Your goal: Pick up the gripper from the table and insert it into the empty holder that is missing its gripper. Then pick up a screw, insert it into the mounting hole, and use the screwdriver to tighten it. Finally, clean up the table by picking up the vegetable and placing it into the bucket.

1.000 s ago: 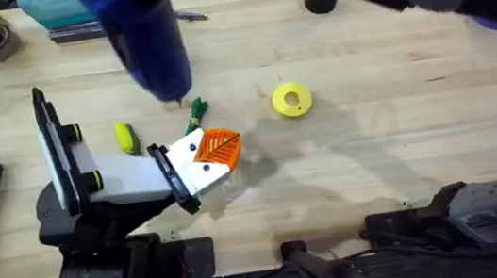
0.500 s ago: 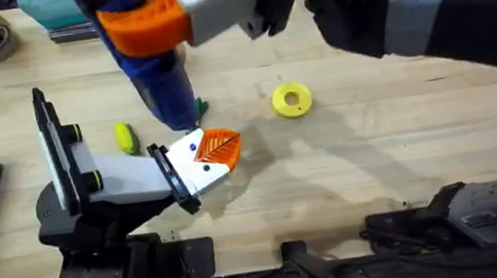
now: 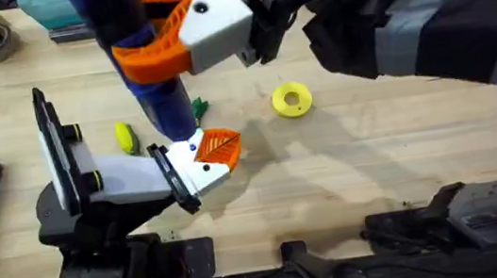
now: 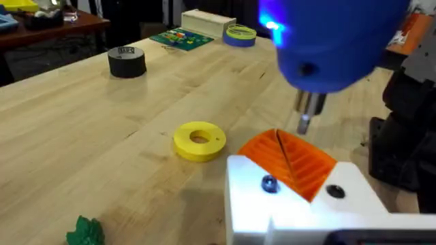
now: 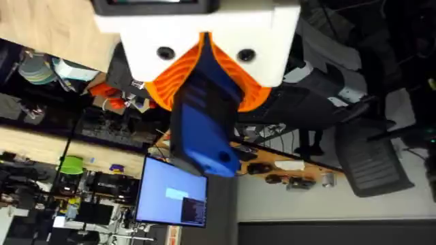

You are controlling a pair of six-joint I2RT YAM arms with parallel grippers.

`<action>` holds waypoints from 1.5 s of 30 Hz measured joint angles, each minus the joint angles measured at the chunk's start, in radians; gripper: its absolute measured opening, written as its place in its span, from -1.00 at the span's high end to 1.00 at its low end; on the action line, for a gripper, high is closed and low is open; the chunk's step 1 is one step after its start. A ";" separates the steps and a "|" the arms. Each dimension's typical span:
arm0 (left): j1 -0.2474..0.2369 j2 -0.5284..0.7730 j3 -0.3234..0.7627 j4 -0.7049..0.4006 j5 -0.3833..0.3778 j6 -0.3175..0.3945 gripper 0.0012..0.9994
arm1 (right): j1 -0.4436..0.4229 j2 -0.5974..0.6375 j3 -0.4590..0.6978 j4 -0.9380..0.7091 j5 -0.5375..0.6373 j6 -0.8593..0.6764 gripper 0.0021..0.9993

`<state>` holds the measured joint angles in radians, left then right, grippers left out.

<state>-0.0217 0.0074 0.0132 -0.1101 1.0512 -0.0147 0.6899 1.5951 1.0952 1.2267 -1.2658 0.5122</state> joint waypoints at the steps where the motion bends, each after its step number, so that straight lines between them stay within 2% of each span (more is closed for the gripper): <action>1: 0.000 0.000 0.000 0.000 0.000 0.000 0.99 | 0.000 0.000 -0.004 0.000 0.004 -0.004 0.96; 13: 0.000 0.000 0.000 0.000 0.000 0.000 0.99 | 0.003 0.003 -0.023 0.001 0.020 -0.045 0.96; 21: 0.000 0.000 0.000 0.000 0.000 0.000 0.99 | 0.007 0.048 -0.027 -0.003 0.023 -0.050 0.96; 45: 0.000 0.000 0.000 0.000 0.000 0.000 0.99 | 0.008 0.049 -0.046 0.044 0.015 -0.049 0.96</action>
<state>-0.0216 0.0072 0.0132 -0.1101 1.0512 -0.0147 0.6978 1.6441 1.0489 1.2705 -1.2512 0.4629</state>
